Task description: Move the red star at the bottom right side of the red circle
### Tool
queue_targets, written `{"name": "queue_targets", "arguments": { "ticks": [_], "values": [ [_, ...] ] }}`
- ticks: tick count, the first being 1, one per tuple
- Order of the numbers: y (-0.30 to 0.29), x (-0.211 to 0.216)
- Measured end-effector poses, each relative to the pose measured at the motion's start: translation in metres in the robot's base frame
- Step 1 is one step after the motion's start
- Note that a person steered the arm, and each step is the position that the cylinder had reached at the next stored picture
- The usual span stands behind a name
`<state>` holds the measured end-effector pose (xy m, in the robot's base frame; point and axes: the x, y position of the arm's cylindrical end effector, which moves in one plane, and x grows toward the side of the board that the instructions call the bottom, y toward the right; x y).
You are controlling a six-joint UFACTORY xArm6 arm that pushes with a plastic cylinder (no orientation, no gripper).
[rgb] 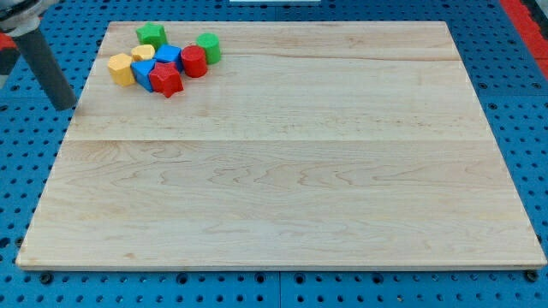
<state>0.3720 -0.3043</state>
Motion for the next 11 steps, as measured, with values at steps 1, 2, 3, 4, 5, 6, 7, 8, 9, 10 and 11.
{"name": "queue_targets", "arguments": {
  "ticks": [1,2,3,4,5,6,7,8,9,10,11],
  "values": [
    [0.001,-0.019],
    [0.000,-0.042],
    [0.024,-0.085],
    [0.029,-0.097],
    [0.063,-0.095],
    [0.076,-0.074],
    [0.086,-0.047],
    [0.129,-0.043],
    [0.159,-0.035],
    [0.183,-0.034],
    [0.171,-0.037]
  ]
}}
